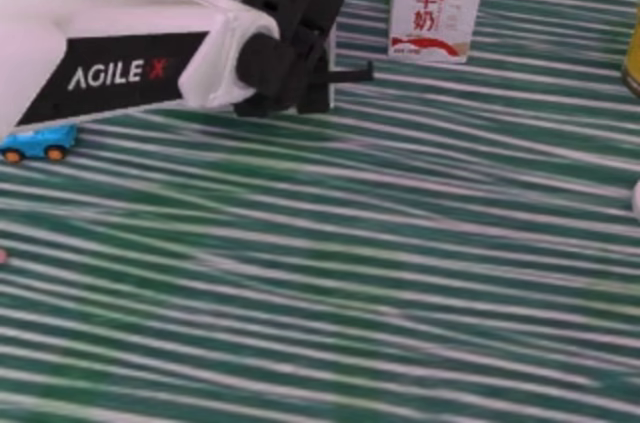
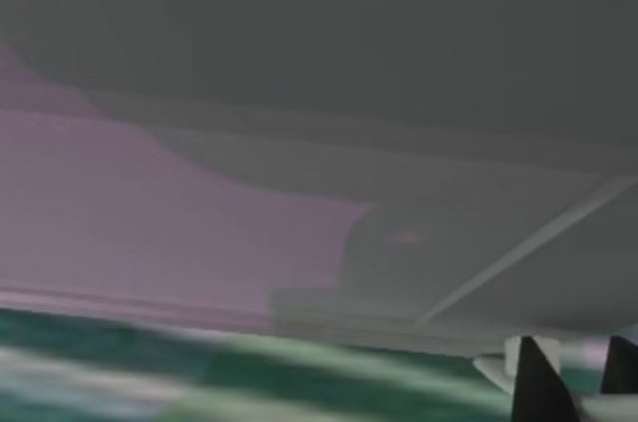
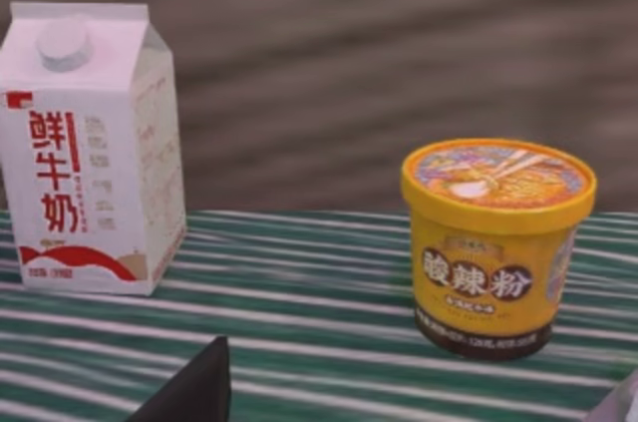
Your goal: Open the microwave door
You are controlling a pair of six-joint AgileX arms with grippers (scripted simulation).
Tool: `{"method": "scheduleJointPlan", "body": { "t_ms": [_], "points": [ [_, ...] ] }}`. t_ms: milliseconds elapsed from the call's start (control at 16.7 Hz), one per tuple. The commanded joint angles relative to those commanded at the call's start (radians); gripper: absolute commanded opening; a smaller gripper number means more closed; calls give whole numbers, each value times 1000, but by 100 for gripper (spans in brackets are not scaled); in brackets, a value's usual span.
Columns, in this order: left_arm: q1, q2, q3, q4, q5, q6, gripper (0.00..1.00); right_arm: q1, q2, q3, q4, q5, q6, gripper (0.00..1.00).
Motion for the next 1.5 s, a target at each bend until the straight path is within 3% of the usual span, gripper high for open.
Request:
{"method": "scheduleJointPlan", "body": {
  "t_ms": [1500],
  "points": [
    [7, -45, -70, 44, 40, 57, 0, 0, 0, 0, 0, 0, 0, 100]
  ]
}}
